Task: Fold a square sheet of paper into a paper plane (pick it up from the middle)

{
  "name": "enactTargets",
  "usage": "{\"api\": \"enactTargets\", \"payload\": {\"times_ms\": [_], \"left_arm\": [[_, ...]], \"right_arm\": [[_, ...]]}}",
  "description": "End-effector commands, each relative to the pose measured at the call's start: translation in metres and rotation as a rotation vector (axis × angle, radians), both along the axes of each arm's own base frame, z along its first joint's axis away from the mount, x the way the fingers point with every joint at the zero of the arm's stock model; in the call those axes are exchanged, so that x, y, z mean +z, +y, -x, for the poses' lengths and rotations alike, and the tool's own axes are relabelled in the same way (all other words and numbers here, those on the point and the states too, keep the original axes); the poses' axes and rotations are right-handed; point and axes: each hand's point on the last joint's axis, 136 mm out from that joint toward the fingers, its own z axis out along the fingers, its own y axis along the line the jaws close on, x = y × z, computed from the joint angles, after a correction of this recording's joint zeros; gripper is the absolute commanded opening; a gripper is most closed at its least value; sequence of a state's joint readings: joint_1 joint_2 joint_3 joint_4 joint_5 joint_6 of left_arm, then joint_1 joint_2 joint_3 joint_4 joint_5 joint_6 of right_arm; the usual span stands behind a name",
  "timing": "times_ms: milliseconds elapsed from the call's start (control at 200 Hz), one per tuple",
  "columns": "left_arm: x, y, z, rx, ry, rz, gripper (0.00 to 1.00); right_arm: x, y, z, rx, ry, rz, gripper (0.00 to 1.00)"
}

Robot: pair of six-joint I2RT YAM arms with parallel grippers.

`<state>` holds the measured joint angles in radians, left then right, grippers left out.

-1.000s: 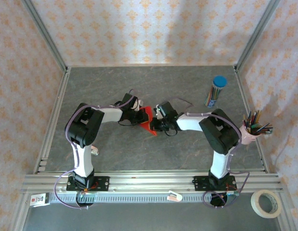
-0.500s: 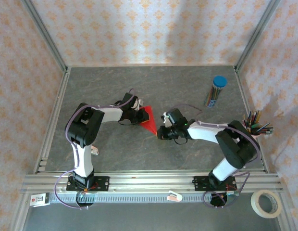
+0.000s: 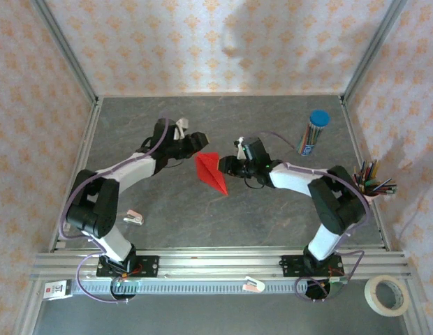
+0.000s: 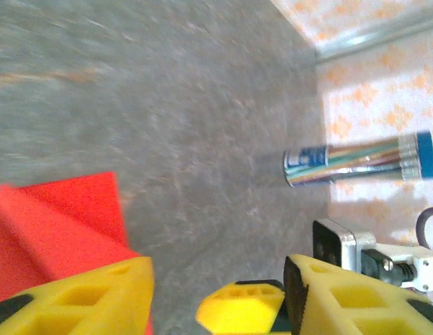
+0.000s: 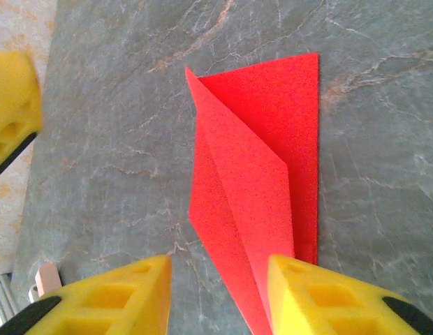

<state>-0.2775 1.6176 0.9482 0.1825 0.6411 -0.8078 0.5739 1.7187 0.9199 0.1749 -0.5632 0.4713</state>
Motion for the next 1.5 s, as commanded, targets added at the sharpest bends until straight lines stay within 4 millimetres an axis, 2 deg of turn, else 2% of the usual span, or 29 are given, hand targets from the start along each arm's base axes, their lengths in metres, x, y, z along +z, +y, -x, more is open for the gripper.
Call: {"api": "enactTargets", "payload": {"times_ms": [0, 180, 310, 385, 465, 546, 661, 866, 976, 1181, 1381, 1496], "left_arm": [[-0.013, 0.030, 0.005, 0.100, 0.008, -0.005, 0.63], [-0.026, 0.045, 0.022, 0.126, 0.015, -0.030, 0.87], [-0.032, 0.048, 0.027, 0.139, 0.015, -0.027, 0.96], [-0.032, 0.048, 0.028, 0.140, 0.012, -0.019, 0.99], [-0.032, 0.048, 0.029, 0.140, 0.006, -0.014, 0.99], [-0.030, 0.049, 0.030, 0.142, 0.000, -0.015, 0.99], [-0.029, 0.050, 0.031, 0.145, -0.006, -0.015, 0.99], [-0.031, 0.051, 0.031, 0.149, 0.001, -0.025, 0.99], [-0.032, 0.051, 0.031, 0.147, 0.002, -0.023, 0.99], [-0.032, 0.049, 0.032, 0.136, 0.003, -0.015, 0.99], [-0.032, 0.046, 0.033, 0.117, 0.002, -0.005, 0.99], [-0.030, 0.043, 0.033, 0.105, 0.000, 0.007, 0.99]], "right_arm": [[-0.001, 0.009, -0.012, 0.032, -0.012, -0.017, 0.40], [-0.018, 0.018, -0.021, 0.075, 0.016, 0.009, 0.40], [-0.031, 0.020, -0.023, 0.089, 0.042, 0.026, 0.39], [-0.036, 0.021, -0.023, 0.101, 0.056, 0.031, 0.33], [-0.035, 0.024, -0.021, 0.120, 0.055, 0.018, 0.26], [-0.033, 0.023, -0.023, 0.115, 0.044, 0.026, 0.25], [-0.027, 0.015, -0.027, 0.080, 0.012, 0.049, 0.29], [-0.003, 0.006, -0.033, 0.015, -0.078, 0.029, 0.37], [-0.013, 0.003, -0.034, 0.004, -0.058, 0.056, 0.41], [-0.036, 0.009, -0.029, 0.047, 0.015, 0.068, 0.40], [-0.032, 0.019, -0.022, 0.117, 0.018, 0.022, 0.28], [-0.028, 0.021, -0.022, 0.131, 0.006, 0.015, 0.14]]}}
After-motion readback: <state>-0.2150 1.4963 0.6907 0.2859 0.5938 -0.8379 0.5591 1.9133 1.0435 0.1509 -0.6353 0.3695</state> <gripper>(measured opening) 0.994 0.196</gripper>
